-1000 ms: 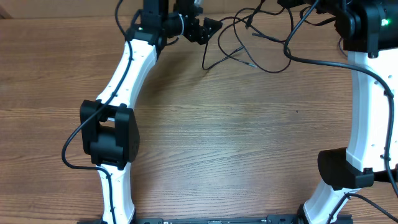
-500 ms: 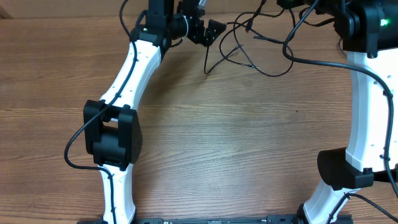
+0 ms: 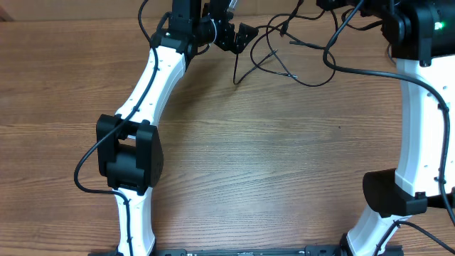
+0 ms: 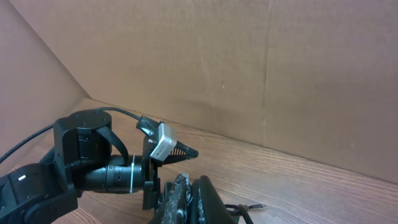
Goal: Untangle cables
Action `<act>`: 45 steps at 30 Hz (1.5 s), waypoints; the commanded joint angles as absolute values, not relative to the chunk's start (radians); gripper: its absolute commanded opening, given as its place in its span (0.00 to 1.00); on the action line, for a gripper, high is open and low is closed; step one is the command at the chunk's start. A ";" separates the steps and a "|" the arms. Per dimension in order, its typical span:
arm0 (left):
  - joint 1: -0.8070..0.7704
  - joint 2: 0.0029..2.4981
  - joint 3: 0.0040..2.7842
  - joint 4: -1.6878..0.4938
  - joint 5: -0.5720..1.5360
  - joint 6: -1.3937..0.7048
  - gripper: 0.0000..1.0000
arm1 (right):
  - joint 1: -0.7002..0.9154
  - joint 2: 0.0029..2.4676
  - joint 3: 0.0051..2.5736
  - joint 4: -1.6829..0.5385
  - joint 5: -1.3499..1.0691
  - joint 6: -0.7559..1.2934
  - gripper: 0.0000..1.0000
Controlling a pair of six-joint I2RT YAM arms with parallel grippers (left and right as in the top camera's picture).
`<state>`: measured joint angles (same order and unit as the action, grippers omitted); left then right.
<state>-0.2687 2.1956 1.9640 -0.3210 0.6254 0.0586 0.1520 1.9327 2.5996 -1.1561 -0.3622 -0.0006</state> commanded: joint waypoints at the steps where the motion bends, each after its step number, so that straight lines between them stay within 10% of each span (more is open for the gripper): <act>1: -0.284 2.209 1.956 -0.307 0.595 0.075 0.94 | 0.157 1.893 2.620 -1.156 -0.360 -0.008 0.04; 7: -0.316 2.255 1.956 -0.264 0.595 0.075 0.71 | 0.157 1.893 2.620 -1.158 -0.360 -0.007 0.04; 9: -0.322 2.278 1.956 -0.248 0.597 0.073 0.45 | 0.157 1.893 2.620 -1.161 -0.360 -0.007 0.04; 10: -0.324 2.289 1.956 -0.239 0.599 0.069 0.08 | 0.157 1.893 2.620 -1.163 -0.360 -0.008 0.04; 11: -0.326 2.297 1.956 -0.229 0.600 0.051 0.04 | 0.157 1.893 2.620 -1.164 -0.360 -0.008 0.04; 21: -0.236 2.185 2.040 -0.412 0.533 0.025 0.04 | 0.127 1.893 2.620 -1.193 -0.195 -0.007 0.04; 35: 0.265 1.987 2.112 -0.942 0.524 0.095 0.04 | -0.358 1.893 2.619 -1.223 -0.301 0.053 0.04; 45: 0.293 1.985 2.112 -0.936 0.636 0.098 0.04 | -0.317 1.900 2.619 -1.270 -0.274 0.048 0.04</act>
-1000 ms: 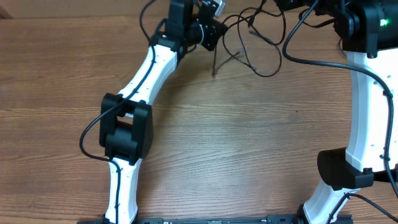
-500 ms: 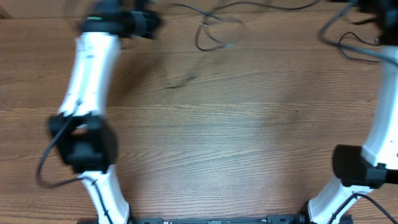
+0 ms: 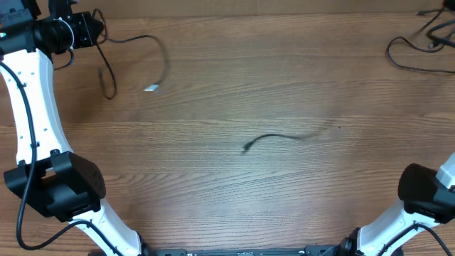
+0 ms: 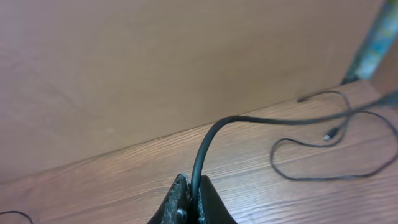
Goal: Untangle cables
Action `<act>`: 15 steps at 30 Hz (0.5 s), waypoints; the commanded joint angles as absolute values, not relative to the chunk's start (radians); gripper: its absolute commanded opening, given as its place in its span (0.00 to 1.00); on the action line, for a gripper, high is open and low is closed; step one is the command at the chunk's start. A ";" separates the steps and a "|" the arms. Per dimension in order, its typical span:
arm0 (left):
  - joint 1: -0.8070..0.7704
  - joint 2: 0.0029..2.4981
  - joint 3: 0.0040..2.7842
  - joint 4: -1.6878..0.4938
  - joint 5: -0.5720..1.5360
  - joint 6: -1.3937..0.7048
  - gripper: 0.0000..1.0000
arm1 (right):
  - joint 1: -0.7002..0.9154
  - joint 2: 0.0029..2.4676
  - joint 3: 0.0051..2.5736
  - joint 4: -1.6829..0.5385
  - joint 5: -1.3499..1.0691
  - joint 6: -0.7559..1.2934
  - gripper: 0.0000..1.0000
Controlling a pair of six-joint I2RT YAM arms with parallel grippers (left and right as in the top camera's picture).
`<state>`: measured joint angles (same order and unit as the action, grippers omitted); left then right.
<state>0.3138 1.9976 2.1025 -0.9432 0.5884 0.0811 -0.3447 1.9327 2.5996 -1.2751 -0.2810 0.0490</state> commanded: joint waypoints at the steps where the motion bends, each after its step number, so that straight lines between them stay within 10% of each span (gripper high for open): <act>1: 0.289 1.985 2.112 -0.937 0.637 0.098 0.04 | -0.311 1.902 2.619 -1.270 -0.274 0.048 0.04; 15: 0.195 1.985 2.112 -0.936 0.699 0.118 0.04 | -0.337 1.873 2.619 -0.946 0.164 -0.101 0.04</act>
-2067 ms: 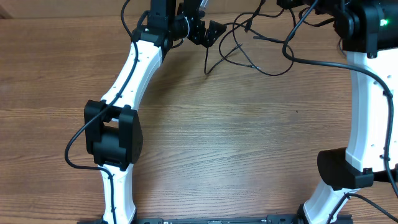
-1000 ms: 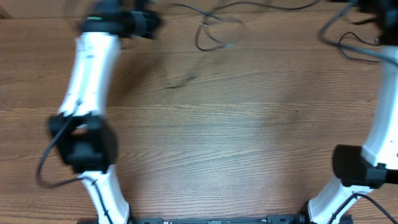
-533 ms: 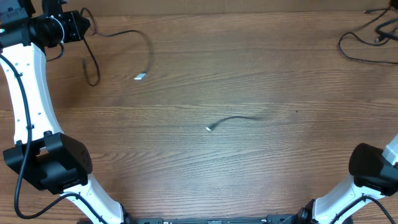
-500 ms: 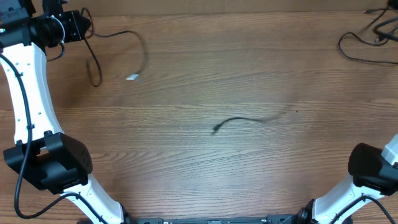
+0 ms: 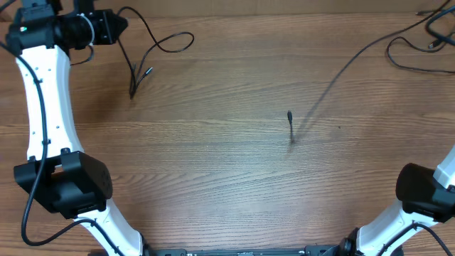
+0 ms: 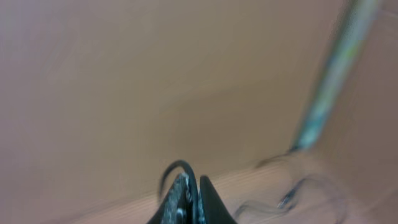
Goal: Untangle cables
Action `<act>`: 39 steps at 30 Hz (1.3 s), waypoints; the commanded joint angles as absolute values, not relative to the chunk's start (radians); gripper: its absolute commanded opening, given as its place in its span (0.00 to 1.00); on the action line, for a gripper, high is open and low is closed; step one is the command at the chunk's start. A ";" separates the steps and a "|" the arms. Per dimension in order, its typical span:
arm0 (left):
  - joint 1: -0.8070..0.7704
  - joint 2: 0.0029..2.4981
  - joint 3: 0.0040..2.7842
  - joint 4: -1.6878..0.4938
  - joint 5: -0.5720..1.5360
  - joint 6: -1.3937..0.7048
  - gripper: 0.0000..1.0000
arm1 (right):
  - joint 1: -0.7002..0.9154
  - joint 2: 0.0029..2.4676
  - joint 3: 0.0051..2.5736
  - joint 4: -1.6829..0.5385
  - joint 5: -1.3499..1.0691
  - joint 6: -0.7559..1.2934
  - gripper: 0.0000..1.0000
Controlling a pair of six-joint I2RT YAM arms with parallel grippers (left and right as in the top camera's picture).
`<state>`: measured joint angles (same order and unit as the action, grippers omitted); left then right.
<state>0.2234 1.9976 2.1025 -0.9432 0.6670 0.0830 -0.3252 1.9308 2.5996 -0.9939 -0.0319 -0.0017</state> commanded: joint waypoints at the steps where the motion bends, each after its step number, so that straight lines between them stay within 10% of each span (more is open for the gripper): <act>1: 0.187 1.985 2.112 -0.935 0.699 0.128 0.04 | -0.337 1.870 2.619 -0.906 0.216 -0.155 0.04; 10: 0.115 1.985 2.112 -0.935 0.698 0.147 0.04 | -0.360 1.863 2.619 -0.522 0.519 -0.648 0.04; 39: 0.054 1.985 2.112 -0.957 0.697 0.142 0.04 | -0.780 1.884 2.463 -0.564 0.013 -0.236 0.04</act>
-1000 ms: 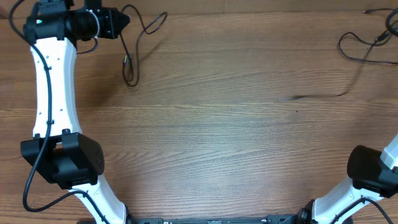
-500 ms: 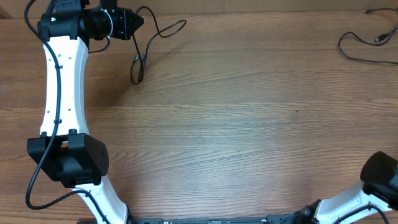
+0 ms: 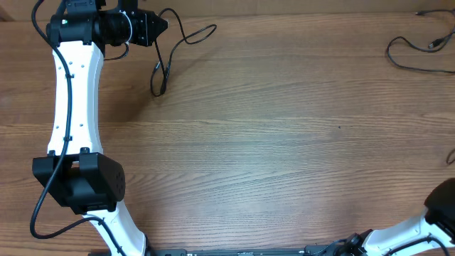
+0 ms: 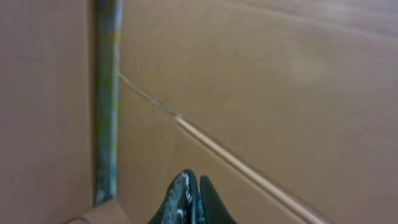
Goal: Untangle cables
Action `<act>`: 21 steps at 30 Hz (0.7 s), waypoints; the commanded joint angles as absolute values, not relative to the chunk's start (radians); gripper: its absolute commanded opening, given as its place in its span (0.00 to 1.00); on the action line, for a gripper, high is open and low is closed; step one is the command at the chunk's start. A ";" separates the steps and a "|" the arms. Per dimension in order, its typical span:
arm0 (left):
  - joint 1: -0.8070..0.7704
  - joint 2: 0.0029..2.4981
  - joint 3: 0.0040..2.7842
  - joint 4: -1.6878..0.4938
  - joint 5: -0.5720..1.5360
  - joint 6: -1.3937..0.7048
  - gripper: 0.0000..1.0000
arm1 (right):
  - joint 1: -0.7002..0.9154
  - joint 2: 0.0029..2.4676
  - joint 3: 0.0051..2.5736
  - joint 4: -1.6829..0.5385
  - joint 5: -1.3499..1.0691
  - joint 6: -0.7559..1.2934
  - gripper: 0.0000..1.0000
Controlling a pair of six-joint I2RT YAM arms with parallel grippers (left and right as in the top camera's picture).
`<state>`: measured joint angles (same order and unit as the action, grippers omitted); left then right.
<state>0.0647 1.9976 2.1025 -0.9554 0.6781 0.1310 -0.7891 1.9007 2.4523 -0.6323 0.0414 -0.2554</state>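
Note:
In the overhead view my left gripper [image 3: 158,25] is at the far left of the table, shut on a thin black cable [image 3: 158,71] that loops to the right of it and hangs down to a plug end on the wood. A second black cable [image 3: 398,62] lies curled at the far right edge. My right gripper [image 4: 191,180] shows only in the right wrist view. Its fingers are pressed together with no cable visible between them, and it faces a cardboard wall. It is out of the overhead view.
The wooden table [image 3: 284,163] spans the overhead view. My right arm's base [image 3: 444,203] sits at the near right corner. In the right wrist view a brown cardboard wall [image 4: 280,93] with a greenish vertical strip [image 4: 107,93] fills the picture.
The long cable whose end hung over the table's middle is gone from the overhead view, and none shows at my right fingers now. My left gripper has moved right with its cable.
First both grippers were close together at the far edge in a tangle of cables. Then they stood far apart, left with one cable, right with another whose loose end trailed over mid-table. That end then hung lifted, and now it is out of sight.

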 commanded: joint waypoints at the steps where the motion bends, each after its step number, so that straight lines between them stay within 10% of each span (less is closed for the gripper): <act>1: 0.052 1.985 2.112 -0.963 0.696 0.142 0.04 | -0.780 1.882 2.463 -0.500 0.014 -0.236 0.04; 12: 0.006 1.986 2.112 -1.029 0.567 0.177 0.04 | -0.767 1.913 2.463 -0.043 0.012 -0.252 0.04; 21: -0.025 1.986 2.111 -1.037 0.520 0.176 0.04 | -0.764 2.079 2.462 -0.356 0.023 -0.333 0.04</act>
